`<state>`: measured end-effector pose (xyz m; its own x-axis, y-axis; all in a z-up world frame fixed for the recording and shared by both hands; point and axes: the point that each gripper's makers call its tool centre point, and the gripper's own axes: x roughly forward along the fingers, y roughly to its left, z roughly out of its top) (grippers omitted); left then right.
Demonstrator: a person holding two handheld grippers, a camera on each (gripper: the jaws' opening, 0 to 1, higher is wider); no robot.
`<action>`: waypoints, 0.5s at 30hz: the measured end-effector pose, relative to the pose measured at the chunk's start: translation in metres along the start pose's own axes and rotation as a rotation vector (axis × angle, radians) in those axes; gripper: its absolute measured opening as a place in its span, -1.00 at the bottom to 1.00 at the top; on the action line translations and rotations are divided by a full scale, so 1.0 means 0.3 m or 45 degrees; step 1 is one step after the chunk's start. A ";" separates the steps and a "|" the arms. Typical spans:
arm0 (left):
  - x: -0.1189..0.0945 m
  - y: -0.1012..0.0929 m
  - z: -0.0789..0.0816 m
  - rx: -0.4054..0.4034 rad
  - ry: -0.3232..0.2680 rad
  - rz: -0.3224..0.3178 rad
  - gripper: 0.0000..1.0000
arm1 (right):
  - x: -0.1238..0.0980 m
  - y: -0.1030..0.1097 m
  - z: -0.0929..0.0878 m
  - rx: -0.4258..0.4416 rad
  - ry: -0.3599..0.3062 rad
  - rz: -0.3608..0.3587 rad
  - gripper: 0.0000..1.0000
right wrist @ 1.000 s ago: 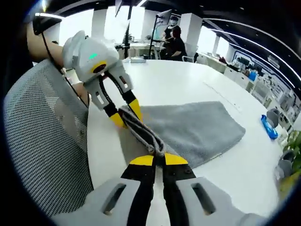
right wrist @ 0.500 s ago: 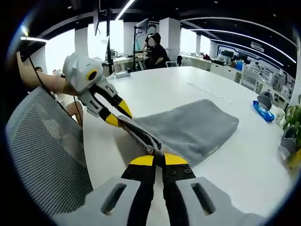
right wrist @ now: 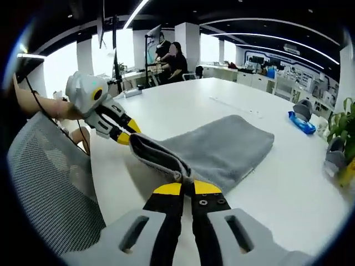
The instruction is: Fold the towel on the table until its edges align and the towel forms a compact rectangular stack.
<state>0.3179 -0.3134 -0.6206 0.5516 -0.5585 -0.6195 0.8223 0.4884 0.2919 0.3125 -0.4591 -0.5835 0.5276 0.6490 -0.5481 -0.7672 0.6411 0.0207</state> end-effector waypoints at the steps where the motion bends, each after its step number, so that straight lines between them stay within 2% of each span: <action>1: 0.002 -0.009 0.002 0.024 -0.005 -0.014 -0.77 | -0.003 -0.003 0.007 0.012 -0.015 -0.001 -0.96; 3: 0.008 -0.027 -0.001 0.119 0.005 -0.036 -0.70 | -0.010 -0.008 0.021 0.036 -0.045 -0.003 -0.96; 4: 0.009 -0.032 0.004 0.131 -0.003 -0.039 -0.69 | -0.011 -0.011 0.021 0.038 -0.045 -0.008 -0.96; 7: 0.011 -0.041 0.045 0.178 -0.074 -0.048 -0.56 | -0.013 -0.017 0.023 0.058 -0.055 -0.015 -0.96; 10: 0.023 -0.096 0.090 0.225 -0.158 -0.133 -0.45 | -0.017 -0.019 0.046 0.112 -0.113 0.001 -0.97; 12: 0.029 -0.120 0.094 0.329 -0.138 -0.151 -0.46 | -0.017 -0.022 0.043 0.112 -0.109 -0.008 -0.96; 15: 0.035 -0.098 0.066 0.398 -0.063 -0.102 -0.54 | -0.023 -0.033 0.043 0.128 -0.114 -0.020 -0.96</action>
<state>0.3023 -0.3469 -0.6213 0.4834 -0.6225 -0.6155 0.8620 0.2163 0.4584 0.3212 -0.4646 -0.5691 0.5733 0.6697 -0.4720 -0.7206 0.6863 0.0987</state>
